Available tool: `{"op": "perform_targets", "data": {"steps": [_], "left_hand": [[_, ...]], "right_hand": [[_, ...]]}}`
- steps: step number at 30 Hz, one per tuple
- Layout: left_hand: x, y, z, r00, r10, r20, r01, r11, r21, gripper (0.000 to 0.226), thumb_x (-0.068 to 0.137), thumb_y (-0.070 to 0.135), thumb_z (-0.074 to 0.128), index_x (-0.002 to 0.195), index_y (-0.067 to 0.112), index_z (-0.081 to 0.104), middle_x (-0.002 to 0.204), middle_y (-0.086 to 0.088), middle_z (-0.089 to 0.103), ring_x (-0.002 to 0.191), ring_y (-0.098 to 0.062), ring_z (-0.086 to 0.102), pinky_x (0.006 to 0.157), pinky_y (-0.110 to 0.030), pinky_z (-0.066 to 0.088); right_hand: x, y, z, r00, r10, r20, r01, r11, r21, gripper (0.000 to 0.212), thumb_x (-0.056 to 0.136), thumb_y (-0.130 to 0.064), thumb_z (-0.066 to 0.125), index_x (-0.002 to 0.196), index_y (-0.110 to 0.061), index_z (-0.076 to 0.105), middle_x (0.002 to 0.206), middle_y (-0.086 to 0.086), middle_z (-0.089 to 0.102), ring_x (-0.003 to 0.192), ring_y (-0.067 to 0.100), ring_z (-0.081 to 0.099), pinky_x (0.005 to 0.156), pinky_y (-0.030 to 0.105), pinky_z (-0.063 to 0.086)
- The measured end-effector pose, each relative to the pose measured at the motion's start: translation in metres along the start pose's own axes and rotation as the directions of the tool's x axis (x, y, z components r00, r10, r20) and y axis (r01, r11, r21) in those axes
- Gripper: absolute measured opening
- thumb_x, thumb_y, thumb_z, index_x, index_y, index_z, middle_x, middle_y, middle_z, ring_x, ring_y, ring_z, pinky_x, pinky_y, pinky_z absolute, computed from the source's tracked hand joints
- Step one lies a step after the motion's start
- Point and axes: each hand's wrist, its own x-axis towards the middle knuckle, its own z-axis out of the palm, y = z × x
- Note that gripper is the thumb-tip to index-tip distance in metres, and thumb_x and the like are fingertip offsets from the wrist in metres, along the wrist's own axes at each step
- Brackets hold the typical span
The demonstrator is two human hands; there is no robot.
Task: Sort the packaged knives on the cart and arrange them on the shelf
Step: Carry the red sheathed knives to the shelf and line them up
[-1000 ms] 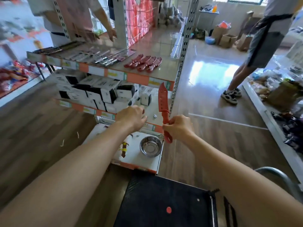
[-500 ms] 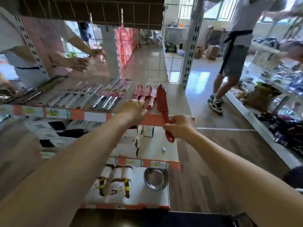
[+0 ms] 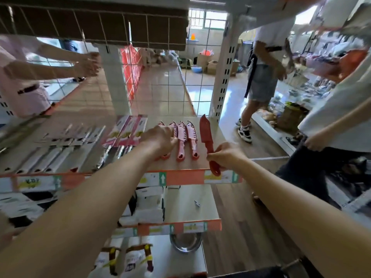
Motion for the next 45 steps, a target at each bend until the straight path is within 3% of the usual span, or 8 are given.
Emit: {"op": "perform_targets", "data": {"steps": [4, 8, 10, 15, 23, 31, 38, 45], "left_hand": [[0.011, -0.001, 0.004, 1.0, 0.014, 0.018, -0.014, 1.0, -0.014, 0.031, 0.096, 0.04, 0.044, 0.115, 0.02, 0.056, 0.112, -0.006, 0.063, 0.098, -0.025, 0.063, 0.081, -0.031, 0.052], [0.015, -0.005, 0.009, 0.999, 0.034, 0.032, -0.035, 0.999, 0.01, 0.032, 0.096, 0.042, 0.041, 0.116, 0.02, 0.055, 0.113, -0.004, 0.063, 0.098, -0.023, 0.062, 0.08, -0.03, 0.052], [0.019, -0.008, 0.011, 0.999, 0.032, 0.032, -0.033, 0.999, 0.013, 0.032, 0.096, 0.041, 0.042, 0.117, 0.02, 0.055, 0.112, -0.005, 0.063, 0.097, -0.024, 0.063, 0.08, -0.031, 0.052], [0.031, -0.013, 0.013, 0.999, 0.023, 0.039, -0.022, 0.999, -0.033, 0.029, 0.096, 0.039, 0.043, 0.113, 0.019, 0.056, 0.106, -0.005, 0.064, 0.089, -0.024, 0.064, 0.079, -0.032, 0.054], [0.044, -0.014, 0.026, 0.998, 0.057, 0.017, -0.056, 0.997, -0.045, 0.03, 0.094, 0.043, 0.045, 0.11, 0.021, 0.058, 0.104, -0.002, 0.065, 0.091, -0.022, 0.063, 0.077, -0.035, 0.055], [0.053, -0.018, 0.035, 0.996, 0.088, -0.003, -0.088, 0.996, -0.028, 0.031, 0.094, 0.044, 0.045, 0.111, 0.021, 0.058, 0.108, -0.002, 0.066, 0.095, -0.022, 0.062, 0.069, -0.03, 0.049], [0.053, -0.017, 0.034, 0.995, 0.093, -0.019, -0.094, 0.995, -0.027, 0.03, 0.095, 0.041, 0.045, 0.112, 0.02, 0.058, 0.109, -0.004, 0.064, 0.095, -0.022, 0.061, 0.064, -0.029, 0.041], [0.053, -0.017, 0.036, 0.994, 0.103, -0.021, -0.104, 0.994, -0.037, 0.027, 0.095, 0.04, 0.046, 0.108, 0.02, 0.058, 0.106, -0.002, 0.065, 0.087, -0.018, 0.057, 0.063, -0.028, 0.038]], "right_hand": [[0.012, -0.002, 0.005, 0.999, 0.03, 0.01, -0.03, 0.999, -0.036, 0.016, 0.07, -0.025, 0.072, 0.069, -0.01, 0.068, 0.062, 0.004, 0.059, 0.057, 0.016, 0.055, 0.064, 0.029, 0.052], [0.022, -0.004, 0.014, 0.999, 0.029, -0.022, -0.03, 0.999, -0.042, 0.015, 0.067, -0.02, 0.073, 0.061, -0.006, 0.07, 0.068, 0.008, 0.071, 0.067, 0.018, 0.065, 0.069, 0.032, 0.057], [0.026, -0.007, 0.016, 0.999, 0.024, -0.048, -0.026, 0.998, -0.056, 0.017, 0.069, -0.018, 0.071, 0.057, -0.006, 0.07, 0.059, 0.005, 0.069, 0.056, 0.013, 0.062, 0.058, 0.027, 0.053], [0.035, -0.012, 0.014, 0.994, -0.011, -0.107, 0.004, 0.997, -0.071, 0.011, 0.078, -0.017, 0.069, 0.078, -0.006, 0.069, 0.06, 0.003, 0.062, 0.048, 0.006, 0.053, 0.036, 0.016, 0.034], [0.046, -0.009, 0.022, 0.978, -0.106, -0.181, 0.074, 0.982, -0.172, 0.007, 0.075, -0.007, 0.064, 0.077, -0.001, 0.065, 0.079, 0.015, 0.068, 0.069, 0.022, 0.063, 0.049, 0.024, 0.042], [0.049, -0.017, 0.031, 0.946, -0.262, -0.189, 0.204, 0.938, -0.282, 0.006, 0.088, -0.01, 0.052, 0.083, -0.011, 0.055, 0.083, 0.011, 0.059, 0.079, 0.026, 0.062, 0.064, 0.032, 0.048], [0.049, -0.02, 0.039, 0.973, -0.193, -0.128, 0.16, 0.961, -0.227, 0.018, 0.09, -0.019, 0.053, 0.101, -0.008, 0.063, 0.096, 0.014, 0.064, 0.088, 0.031, 0.064, 0.078, 0.044, 0.056], [0.05, -0.021, 0.04, 0.978, -0.143, -0.153, 0.116, 0.979, -0.168, 0.019, 0.088, -0.021, 0.057, 0.089, -0.005, 0.066, 0.089, 0.014, 0.066, 0.082, 0.031, 0.066, 0.072, 0.044, 0.058]]}}
